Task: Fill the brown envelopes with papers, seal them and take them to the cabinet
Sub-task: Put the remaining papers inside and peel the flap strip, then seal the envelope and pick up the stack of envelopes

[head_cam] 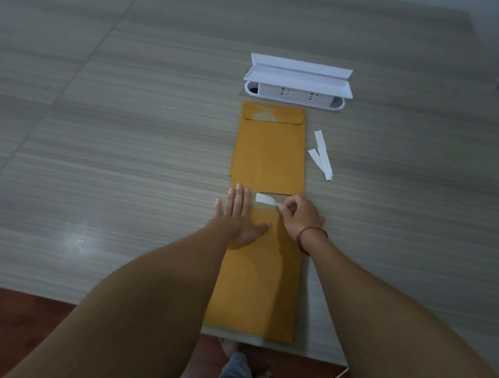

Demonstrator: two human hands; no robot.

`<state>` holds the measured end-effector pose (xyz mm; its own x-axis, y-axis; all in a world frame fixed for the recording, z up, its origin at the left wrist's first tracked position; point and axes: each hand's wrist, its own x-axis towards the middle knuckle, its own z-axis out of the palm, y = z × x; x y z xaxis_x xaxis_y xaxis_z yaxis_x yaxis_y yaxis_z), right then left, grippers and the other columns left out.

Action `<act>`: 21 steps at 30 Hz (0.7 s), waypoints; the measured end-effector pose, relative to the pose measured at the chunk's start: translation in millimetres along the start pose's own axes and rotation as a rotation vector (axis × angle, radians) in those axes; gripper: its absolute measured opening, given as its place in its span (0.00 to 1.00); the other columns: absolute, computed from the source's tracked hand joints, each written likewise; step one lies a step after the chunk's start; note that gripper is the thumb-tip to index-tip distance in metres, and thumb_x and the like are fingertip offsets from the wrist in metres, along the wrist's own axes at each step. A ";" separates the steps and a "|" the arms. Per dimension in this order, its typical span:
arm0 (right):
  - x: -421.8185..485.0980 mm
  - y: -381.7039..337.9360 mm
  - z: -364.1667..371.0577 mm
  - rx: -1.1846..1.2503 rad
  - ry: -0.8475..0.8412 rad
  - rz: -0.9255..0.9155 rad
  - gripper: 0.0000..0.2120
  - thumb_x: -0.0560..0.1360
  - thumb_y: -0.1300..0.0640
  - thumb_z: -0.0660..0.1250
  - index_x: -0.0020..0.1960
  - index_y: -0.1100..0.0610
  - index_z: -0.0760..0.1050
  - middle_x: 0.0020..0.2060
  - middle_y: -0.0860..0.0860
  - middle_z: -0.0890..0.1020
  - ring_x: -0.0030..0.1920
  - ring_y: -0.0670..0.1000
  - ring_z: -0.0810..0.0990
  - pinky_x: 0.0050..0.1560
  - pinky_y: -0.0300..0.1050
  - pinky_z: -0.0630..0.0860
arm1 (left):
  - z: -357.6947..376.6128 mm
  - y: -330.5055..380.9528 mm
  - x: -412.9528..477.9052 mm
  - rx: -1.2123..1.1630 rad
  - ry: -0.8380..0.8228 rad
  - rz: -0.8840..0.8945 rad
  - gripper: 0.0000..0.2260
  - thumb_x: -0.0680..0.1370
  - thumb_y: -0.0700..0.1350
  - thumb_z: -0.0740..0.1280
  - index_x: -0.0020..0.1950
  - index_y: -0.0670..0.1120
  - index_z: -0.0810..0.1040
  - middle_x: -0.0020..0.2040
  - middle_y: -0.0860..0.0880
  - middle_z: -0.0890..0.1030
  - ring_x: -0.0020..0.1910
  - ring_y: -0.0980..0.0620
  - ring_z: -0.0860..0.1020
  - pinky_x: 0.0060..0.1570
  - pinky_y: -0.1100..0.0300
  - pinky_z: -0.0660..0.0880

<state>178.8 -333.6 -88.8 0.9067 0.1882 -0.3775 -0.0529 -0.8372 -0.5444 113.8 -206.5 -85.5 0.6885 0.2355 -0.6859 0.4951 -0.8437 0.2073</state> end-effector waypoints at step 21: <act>11.0 7.1 -29.5 0.400 0.341 0.362 0.12 0.77 0.66 0.58 0.56 0.60 0.77 0.56 0.57 0.80 0.55 0.58 0.79 0.48 0.44 0.73 | -3.5 3.3 -1.6 -0.007 0.154 0.053 0.46 0.75 0.66 0.60 0.78 0.47 0.34 0.78 0.48 0.34 0.77 0.47 0.35 0.76 0.46 0.40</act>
<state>200.8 -352.6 -74.7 0.8807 -0.3000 -0.3665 -0.4736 -0.5483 -0.6892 116.2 -208.0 -81.3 0.7869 0.2624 -0.5585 0.4593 -0.8535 0.2460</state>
